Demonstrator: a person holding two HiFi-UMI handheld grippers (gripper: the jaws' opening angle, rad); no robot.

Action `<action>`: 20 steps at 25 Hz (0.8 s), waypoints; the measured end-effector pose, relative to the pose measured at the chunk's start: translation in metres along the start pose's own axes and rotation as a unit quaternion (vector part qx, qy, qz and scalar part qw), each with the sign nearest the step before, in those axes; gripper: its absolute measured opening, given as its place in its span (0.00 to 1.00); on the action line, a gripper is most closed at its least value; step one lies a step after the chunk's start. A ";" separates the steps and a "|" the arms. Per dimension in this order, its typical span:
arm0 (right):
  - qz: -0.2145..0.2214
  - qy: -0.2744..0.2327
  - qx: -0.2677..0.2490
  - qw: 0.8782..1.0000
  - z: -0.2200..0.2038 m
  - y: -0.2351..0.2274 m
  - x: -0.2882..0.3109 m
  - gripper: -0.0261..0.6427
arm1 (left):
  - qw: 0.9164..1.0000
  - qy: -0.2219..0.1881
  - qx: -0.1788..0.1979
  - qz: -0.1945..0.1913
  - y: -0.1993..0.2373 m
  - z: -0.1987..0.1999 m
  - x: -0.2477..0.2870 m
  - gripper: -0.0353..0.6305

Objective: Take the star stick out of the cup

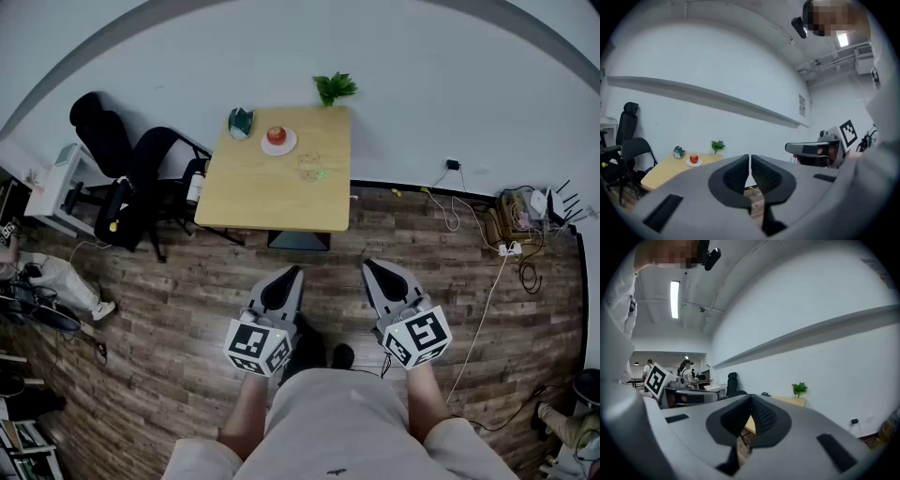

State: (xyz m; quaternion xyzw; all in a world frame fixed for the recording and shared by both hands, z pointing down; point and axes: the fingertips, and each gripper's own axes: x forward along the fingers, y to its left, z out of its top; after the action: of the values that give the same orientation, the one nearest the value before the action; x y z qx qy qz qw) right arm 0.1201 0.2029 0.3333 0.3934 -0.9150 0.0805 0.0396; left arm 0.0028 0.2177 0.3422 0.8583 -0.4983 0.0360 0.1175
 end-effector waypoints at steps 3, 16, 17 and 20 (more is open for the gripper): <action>0.003 0.004 -0.004 1.000 -0.002 -0.001 -0.005 0.04 | 1.000 0.000 0.000 0.004 -0.003 -0.002 -0.001 0.08; 0.009 0.001 0.027 1.000 -0.016 -0.009 -0.027 0.04 | 1.000 0.017 0.003 0.022 -0.015 -0.012 -0.006 0.08; 0.009 0.001 0.027 1.000 -0.017 -0.011 -0.026 0.04 | 1.000 0.018 0.004 0.023 -0.015 -0.012 -0.005 0.08; 0.010 0.006 0.024 1.000 -0.016 -0.013 -0.022 0.04 | 1.000 0.017 0.004 0.023 -0.011 -0.011 0.000 0.08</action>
State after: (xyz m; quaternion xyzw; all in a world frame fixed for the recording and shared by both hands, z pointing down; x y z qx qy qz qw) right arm 0.1453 0.2126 0.3473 0.3845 -0.9164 0.1056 0.0349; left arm 0.0133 0.2255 0.3506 0.8464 -0.5156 0.0555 0.1217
